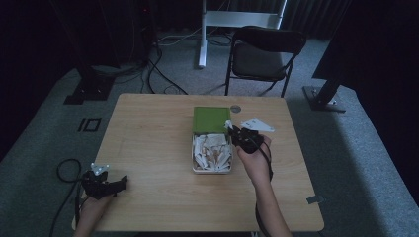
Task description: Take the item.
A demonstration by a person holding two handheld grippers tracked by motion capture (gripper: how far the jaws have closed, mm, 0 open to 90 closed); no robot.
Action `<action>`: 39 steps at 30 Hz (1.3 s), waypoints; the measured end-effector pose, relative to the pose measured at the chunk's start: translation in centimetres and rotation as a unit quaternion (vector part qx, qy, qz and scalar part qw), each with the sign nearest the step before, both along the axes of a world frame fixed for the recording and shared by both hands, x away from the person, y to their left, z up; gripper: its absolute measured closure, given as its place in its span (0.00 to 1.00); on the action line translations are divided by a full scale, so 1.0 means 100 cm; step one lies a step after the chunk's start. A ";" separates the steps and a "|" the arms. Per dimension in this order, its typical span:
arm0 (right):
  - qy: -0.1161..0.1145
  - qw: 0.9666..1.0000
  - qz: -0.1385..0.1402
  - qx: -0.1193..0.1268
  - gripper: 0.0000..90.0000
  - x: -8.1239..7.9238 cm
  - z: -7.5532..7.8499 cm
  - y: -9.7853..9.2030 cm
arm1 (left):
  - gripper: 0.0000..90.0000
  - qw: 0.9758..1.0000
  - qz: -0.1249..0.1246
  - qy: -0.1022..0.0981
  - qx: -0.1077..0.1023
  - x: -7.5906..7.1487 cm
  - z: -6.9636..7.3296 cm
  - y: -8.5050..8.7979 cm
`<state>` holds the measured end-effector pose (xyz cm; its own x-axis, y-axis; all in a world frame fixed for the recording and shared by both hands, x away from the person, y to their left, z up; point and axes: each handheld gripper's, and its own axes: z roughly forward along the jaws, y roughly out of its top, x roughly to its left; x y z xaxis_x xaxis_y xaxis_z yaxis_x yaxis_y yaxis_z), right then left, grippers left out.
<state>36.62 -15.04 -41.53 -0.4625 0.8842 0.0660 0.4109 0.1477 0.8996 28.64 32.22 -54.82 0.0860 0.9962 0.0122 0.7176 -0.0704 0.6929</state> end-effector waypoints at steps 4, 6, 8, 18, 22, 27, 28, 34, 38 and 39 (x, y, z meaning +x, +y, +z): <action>-0.004 1.000 -0.023 0.005 0.88 0.006 0.000 -0.018 | 0.03 1.000 0.001 -0.001 -0.001 0.000 0.000 0.000; -0.007 0.999 -0.036 0.002 0.88 0.010 -0.002 -0.027 | 0.03 1.000 0.001 -0.001 -0.001 0.000 0.000 0.000; -0.009 0.999 -0.042 0.005 0.89 0.012 -0.003 -0.034 | 0.03 1.000 0.001 -0.001 -0.001 0.000 0.000 0.000; 0.005 0.997 -0.079 0.003 0.88 0.029 -0.024 -0.062 | 0.03 1.000 0.001 0.000 -0.001 0.000 0.000 0.000; 0.010 0.995 -0.101 0.003 0.88 0.038 -0.035 -0.071 | 0.03 1.000 0.001 0.000 -0.001 0.000 0.000 0.000; 0.025 0.993 -0.118 -0.003 0.88 0.050 -0.048 -0.079 | 0.03 1.000 0.001 0.000 -0.001 0.000 0.000 0.000; 0.028 0.992 -0.123 -0.004 0.88 0.052 -0.051 -0.081 | 0.03 1.000 0.001 0.000 -0.001 0.000 0.000 0.000; 0.043 0.989 -0.140 -0.002 0.88 0.066 -0.071 -0.088 | 0.03 1.000 0.001 0.000 -0.001 0.000 0.000 0.000; 0.047 0.989 -0.141 -0.001 0.88 0.074 -0.081 -0.089 | 0.03 1.000 0.001 0.000 -0.001 0.000 0.000 0.000; 0.049 0.989 -0.140 0.002 0.88 0.076 -0.084 -0.089 | 0.03 1.000 0.001 -0.001 -0.001 0.000 0.000 0.000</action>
<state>44.21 -23.92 -49.89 -0.1913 0.9762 0.1023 0.5210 0.0126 0.8535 28.65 32.20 -54.83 0.0840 0.9964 0.0100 0.7169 -0.0674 0.6939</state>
